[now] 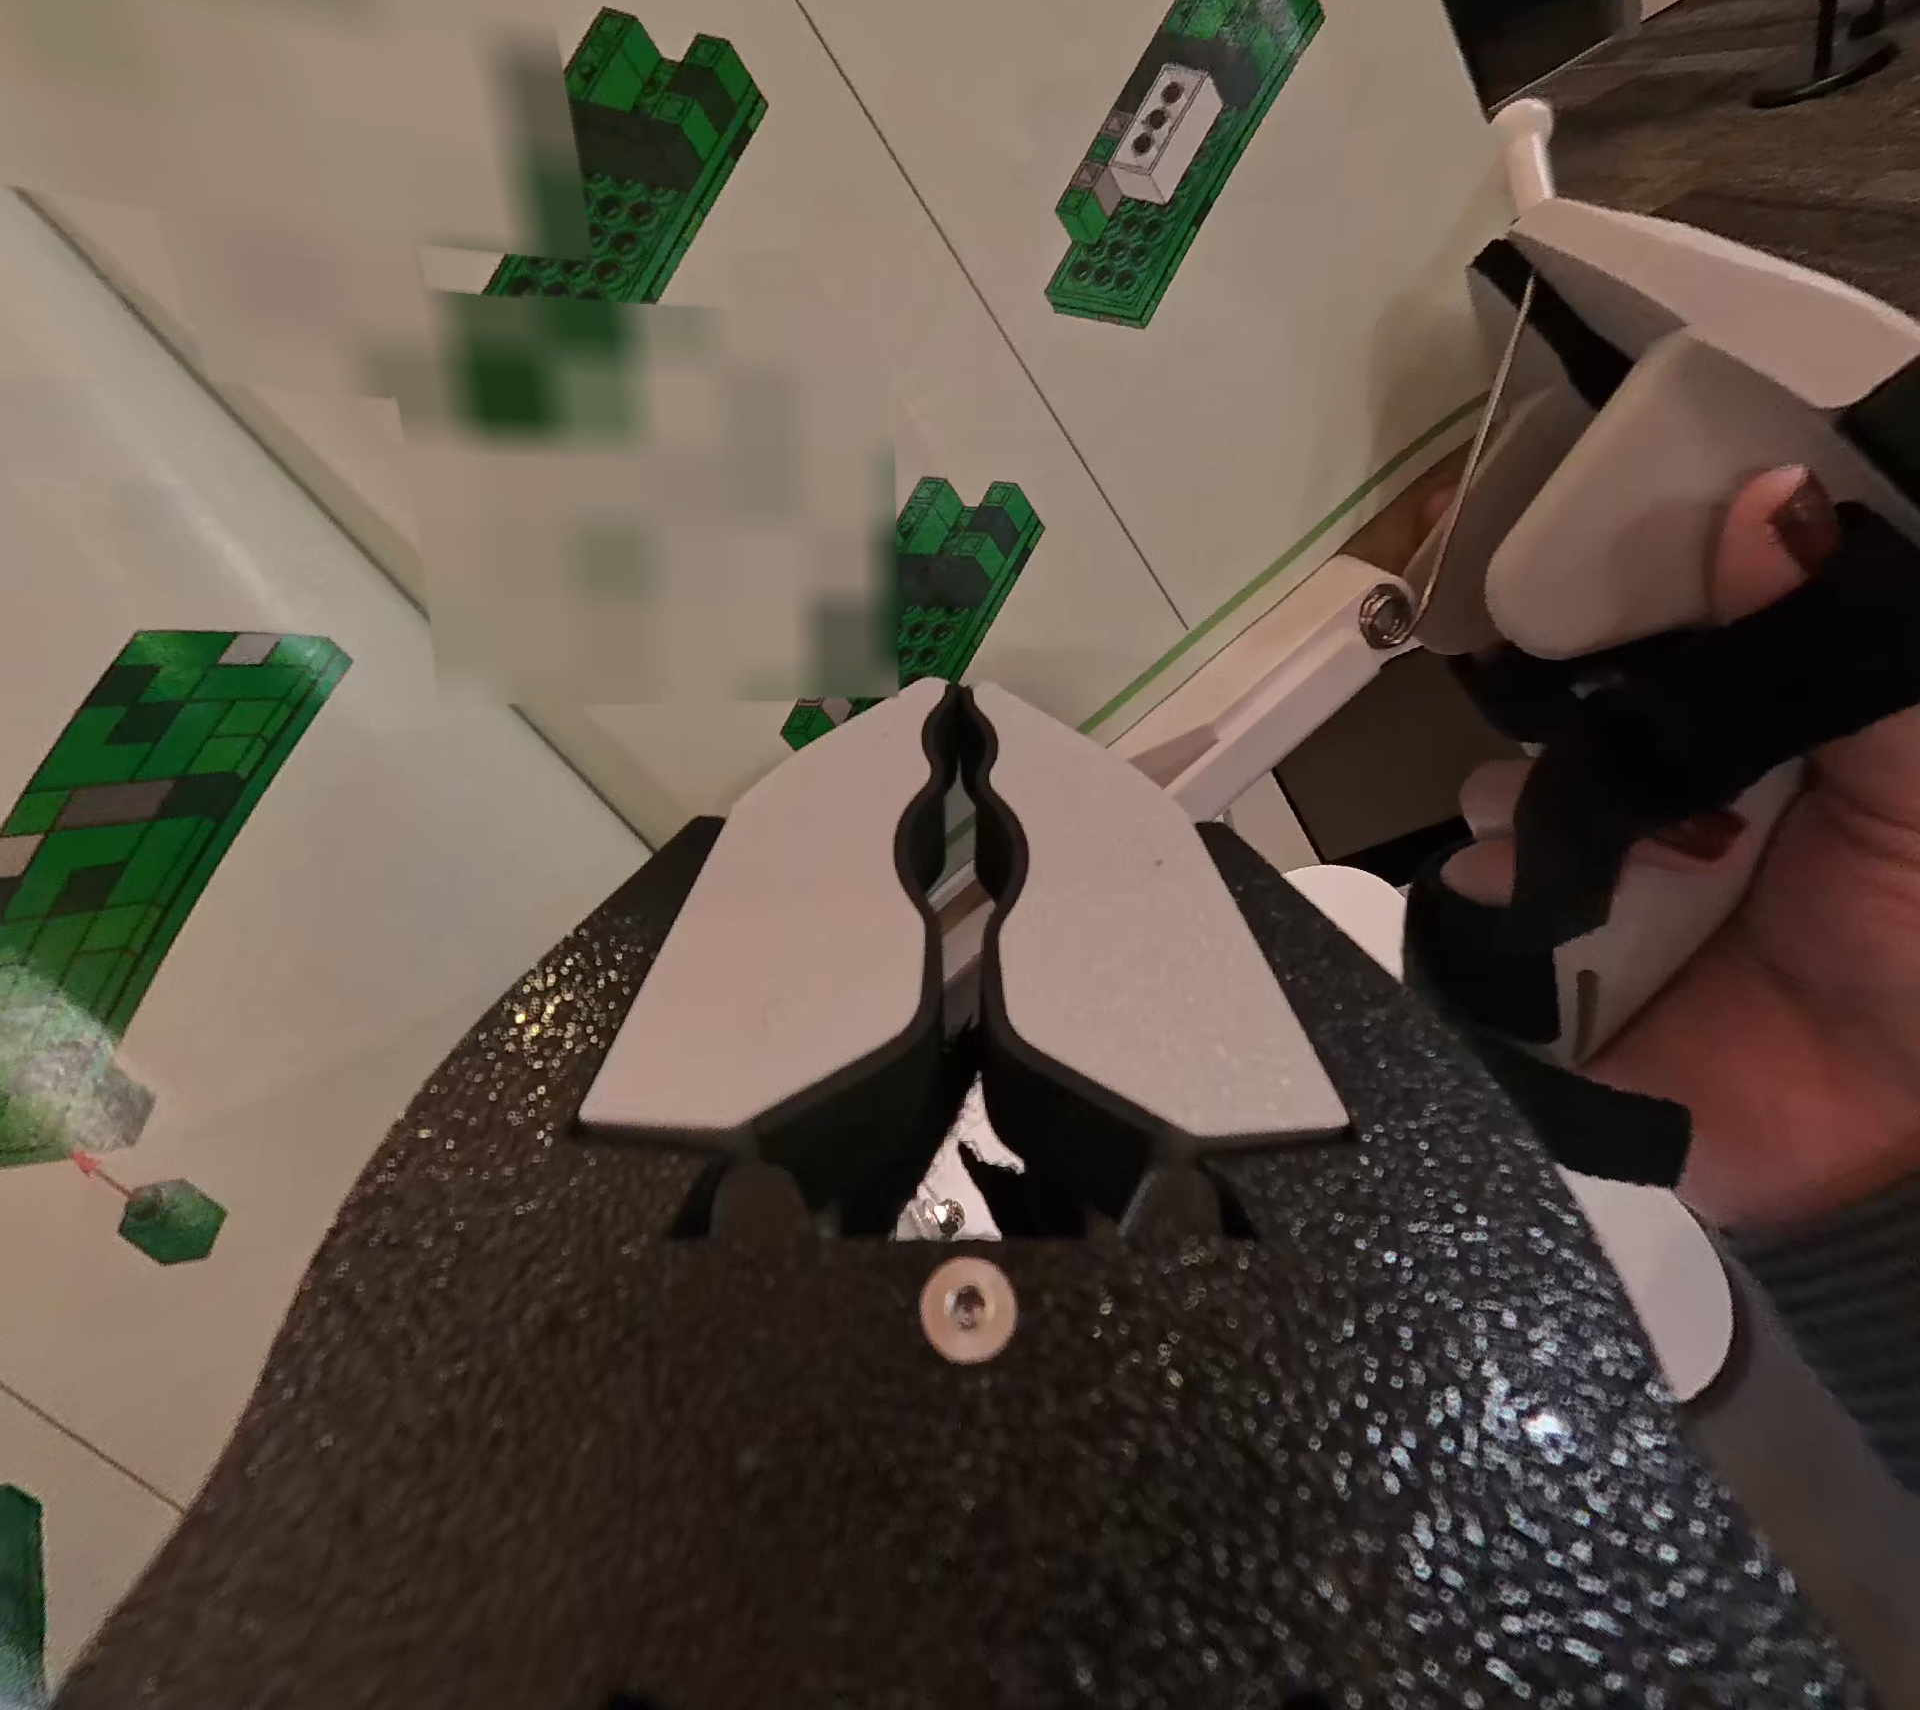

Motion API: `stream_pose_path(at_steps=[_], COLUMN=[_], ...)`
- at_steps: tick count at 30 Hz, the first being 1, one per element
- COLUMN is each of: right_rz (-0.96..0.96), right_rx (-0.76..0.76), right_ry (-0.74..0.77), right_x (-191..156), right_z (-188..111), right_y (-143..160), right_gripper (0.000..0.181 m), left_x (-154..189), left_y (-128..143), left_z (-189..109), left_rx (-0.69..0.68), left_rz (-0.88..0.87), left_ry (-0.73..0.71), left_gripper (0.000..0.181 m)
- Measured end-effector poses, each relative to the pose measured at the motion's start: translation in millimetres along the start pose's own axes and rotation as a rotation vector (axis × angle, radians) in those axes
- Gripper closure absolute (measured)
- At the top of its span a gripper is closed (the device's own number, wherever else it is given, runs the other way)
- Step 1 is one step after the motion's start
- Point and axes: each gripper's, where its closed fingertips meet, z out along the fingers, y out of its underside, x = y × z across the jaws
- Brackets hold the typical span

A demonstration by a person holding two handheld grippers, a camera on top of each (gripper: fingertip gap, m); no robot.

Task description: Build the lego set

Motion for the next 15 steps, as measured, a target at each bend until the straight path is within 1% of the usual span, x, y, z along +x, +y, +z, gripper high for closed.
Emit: stream_pose_path(at_steps=[2,9,12,15], right_rz=[0.013,-0.004,0.026,0.000], right_rx=[-0.001,0.061,0.093,0.045], right_ry=[-0.005,-0.063,-0.074,-0.073], right_x=[-0.4,-7.3,-6.6,-8.3], right_z=[0.1,-4.5,-6.3,-2.3], right_y=[-0.4,-3.4,-4.5,-1.5], right_gripper=[0.177,0.180,0.180,0.180], left_x=[-0.1,0.1,0.1,-0.1], left_y=[0.1,0.0,0.0,0.0], left_z=[0.1,-0.4,-0.3,-0.4], left_rx=[-0.001,0.000,0.001,0.004], left_rz=[0.006,0.003,0.016,0.017], left_ry=[-0.004,0.000,-0.008,-0.007], left_gripper=[0.181,0.181,0.181,0.181])
